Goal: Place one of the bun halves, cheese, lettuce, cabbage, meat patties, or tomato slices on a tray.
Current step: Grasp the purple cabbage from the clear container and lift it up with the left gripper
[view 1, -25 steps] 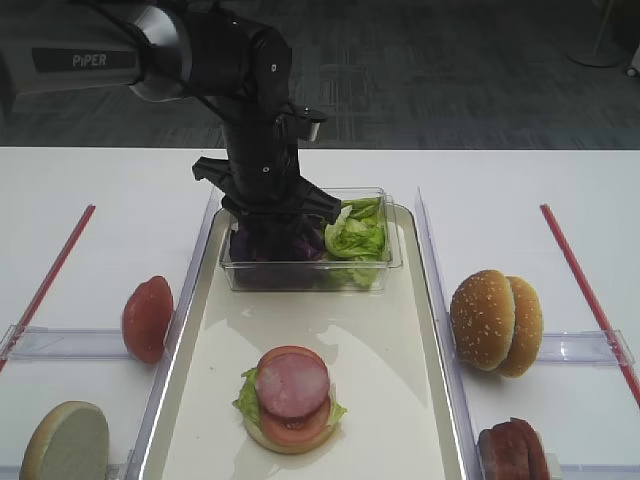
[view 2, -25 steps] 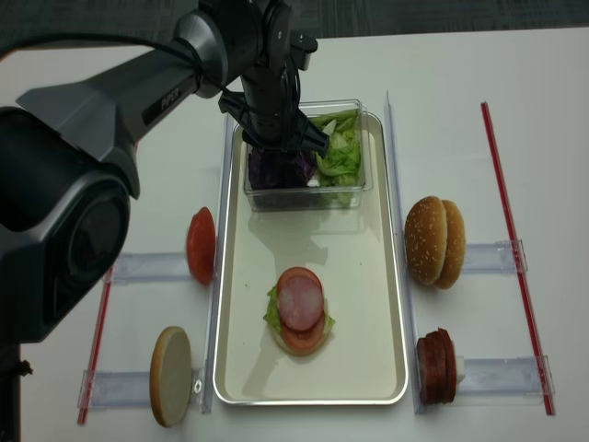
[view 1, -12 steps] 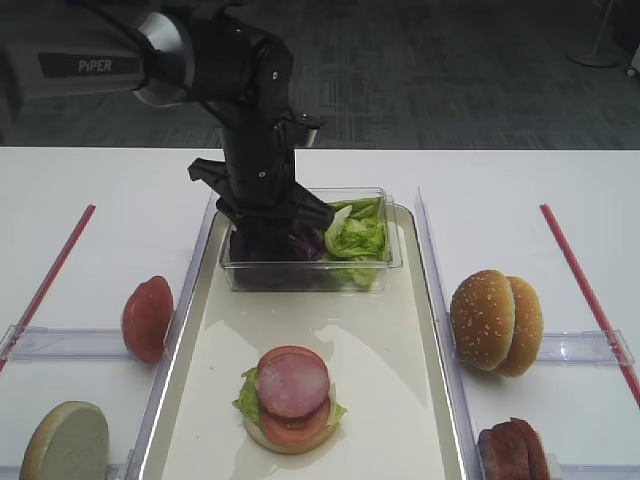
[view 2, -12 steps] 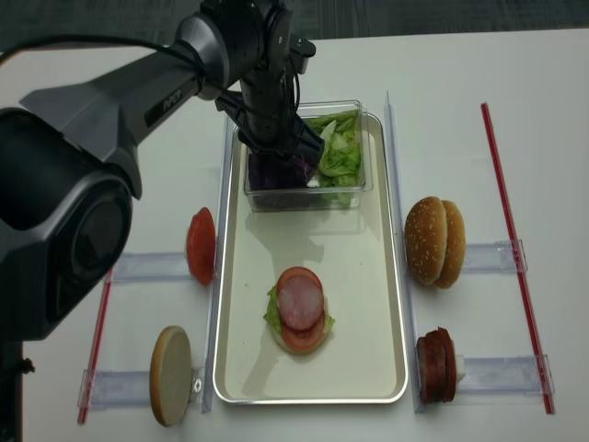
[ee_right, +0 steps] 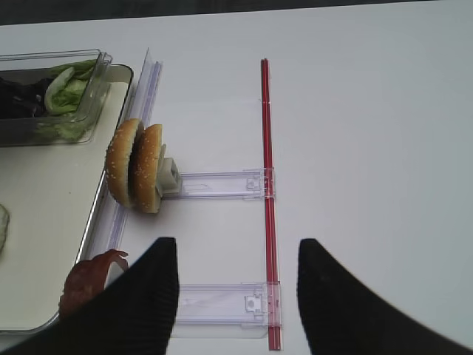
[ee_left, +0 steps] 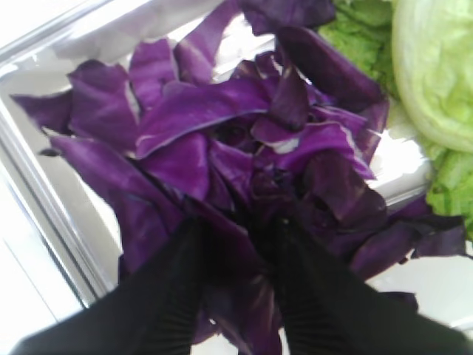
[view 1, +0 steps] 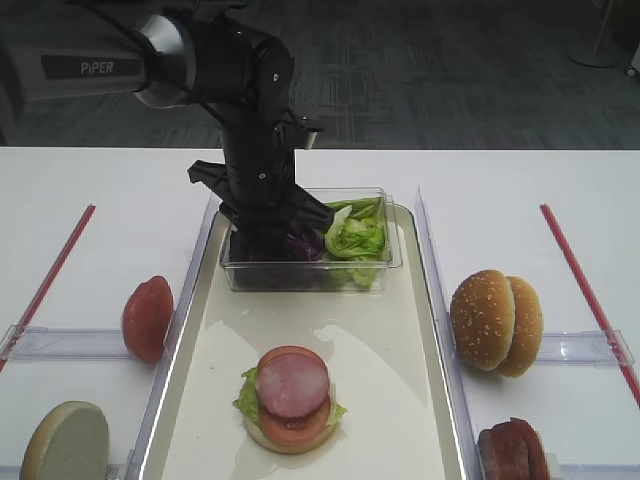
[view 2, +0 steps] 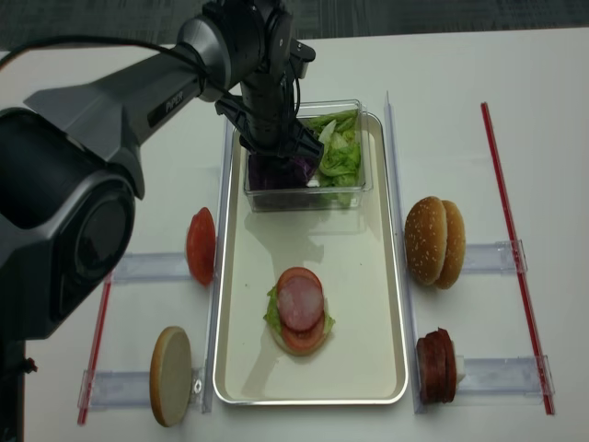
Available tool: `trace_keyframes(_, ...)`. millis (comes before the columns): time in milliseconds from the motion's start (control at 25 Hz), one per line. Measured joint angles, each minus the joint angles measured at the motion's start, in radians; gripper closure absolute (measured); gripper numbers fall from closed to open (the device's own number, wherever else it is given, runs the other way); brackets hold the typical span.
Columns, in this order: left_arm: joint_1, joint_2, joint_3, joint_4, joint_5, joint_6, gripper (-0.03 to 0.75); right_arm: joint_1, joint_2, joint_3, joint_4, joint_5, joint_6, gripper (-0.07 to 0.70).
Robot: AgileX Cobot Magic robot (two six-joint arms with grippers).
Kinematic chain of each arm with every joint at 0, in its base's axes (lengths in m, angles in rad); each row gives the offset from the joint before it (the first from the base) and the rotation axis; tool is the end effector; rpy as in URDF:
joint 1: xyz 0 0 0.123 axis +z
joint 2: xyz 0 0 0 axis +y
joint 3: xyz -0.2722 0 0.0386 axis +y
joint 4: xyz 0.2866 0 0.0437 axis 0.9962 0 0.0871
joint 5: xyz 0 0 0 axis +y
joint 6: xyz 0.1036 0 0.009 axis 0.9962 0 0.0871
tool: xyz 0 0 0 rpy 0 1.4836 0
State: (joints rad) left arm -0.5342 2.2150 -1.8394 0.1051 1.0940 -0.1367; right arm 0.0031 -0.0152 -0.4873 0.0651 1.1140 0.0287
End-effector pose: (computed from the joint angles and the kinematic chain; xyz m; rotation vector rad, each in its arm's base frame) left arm 0.4323 -0.2445 0.1513 0.6353 2.8617 0.0445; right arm 0.0472 0.0062 0.2818 0.0216 2.0947 0.0978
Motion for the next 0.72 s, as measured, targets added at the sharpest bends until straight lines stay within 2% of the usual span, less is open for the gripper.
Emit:
trace_keyframes(280, 0.0, 0.0, -0.002, -0.001, 0.003, 0.0, 0.606, 0.0, 0.0, 0.0, 0.0, 0.0, 0.0, 0.232)
trace_keyframes(400, 0.0, 0.004, -0.027, -0.001, 0.027, 0.0, 0.653, 0.0, 0.0, 0.0, 0.0, 0.0, 0.0, 0.232)
trace_keyframes(720, 0.0, 0.006, -0.118, -0.001, 0.123, 0.007, 0.66, 0.0, 0.0, 0.0, 0.0, 0.0, 0.0, 0.232)
